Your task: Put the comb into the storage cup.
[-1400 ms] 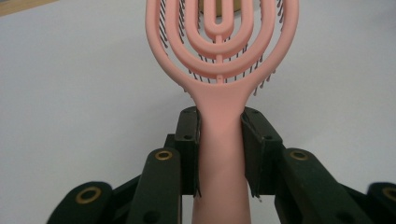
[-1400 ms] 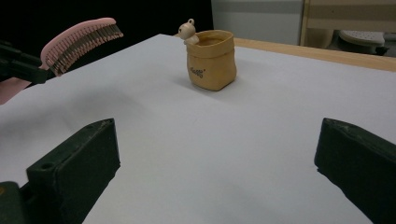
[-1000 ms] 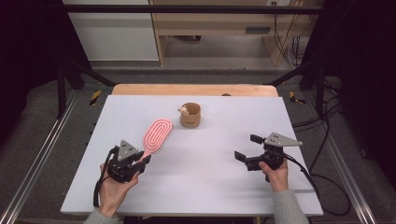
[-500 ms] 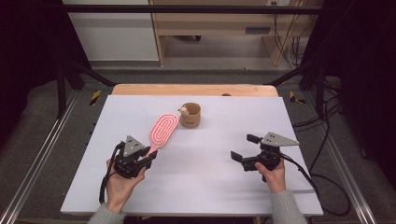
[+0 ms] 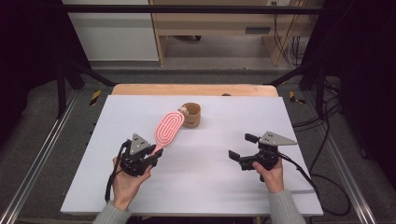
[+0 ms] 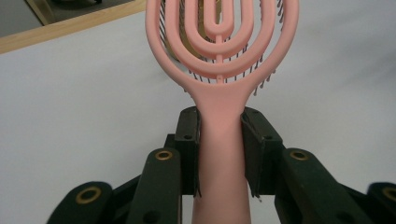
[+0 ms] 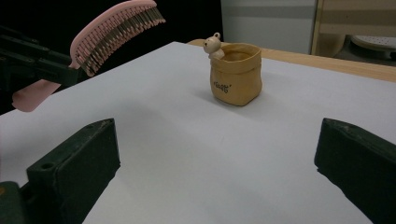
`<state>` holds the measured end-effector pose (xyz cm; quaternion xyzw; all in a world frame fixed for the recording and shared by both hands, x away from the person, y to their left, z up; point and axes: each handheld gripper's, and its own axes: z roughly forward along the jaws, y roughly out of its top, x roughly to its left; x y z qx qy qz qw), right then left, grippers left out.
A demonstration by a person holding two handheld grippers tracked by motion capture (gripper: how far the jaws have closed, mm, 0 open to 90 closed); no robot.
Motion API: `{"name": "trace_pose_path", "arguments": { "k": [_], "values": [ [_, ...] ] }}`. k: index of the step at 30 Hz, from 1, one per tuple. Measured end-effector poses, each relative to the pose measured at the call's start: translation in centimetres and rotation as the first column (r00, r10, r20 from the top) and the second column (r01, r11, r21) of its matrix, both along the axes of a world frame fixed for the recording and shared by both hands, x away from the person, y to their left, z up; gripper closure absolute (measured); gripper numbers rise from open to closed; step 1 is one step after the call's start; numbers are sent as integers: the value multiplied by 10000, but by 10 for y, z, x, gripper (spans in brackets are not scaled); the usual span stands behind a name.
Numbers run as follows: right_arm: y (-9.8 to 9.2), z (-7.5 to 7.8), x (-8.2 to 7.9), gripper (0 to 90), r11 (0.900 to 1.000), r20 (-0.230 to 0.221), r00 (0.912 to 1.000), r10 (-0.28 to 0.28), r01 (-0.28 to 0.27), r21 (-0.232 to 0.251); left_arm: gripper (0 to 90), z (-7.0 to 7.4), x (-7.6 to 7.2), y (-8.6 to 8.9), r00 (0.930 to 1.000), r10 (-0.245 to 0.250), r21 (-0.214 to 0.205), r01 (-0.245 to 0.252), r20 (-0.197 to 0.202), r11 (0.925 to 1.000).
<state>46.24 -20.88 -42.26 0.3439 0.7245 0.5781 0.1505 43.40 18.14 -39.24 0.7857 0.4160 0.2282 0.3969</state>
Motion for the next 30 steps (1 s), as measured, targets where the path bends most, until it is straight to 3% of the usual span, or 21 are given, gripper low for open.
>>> {"name": "trace_pose_path", "arguments": {
  "k": [20,30],
  "values": [
    [13,3,0,4,10000,-112,9999,-32,31,-45,693,-3,5,-24,9994,-351,-182,350,-61,9992],
    [18,5,0,4,9997,-177,9998,-133,136,180,693,-9,6,-33,9990,-453,-350,452,-37,9984]
  ]
}}
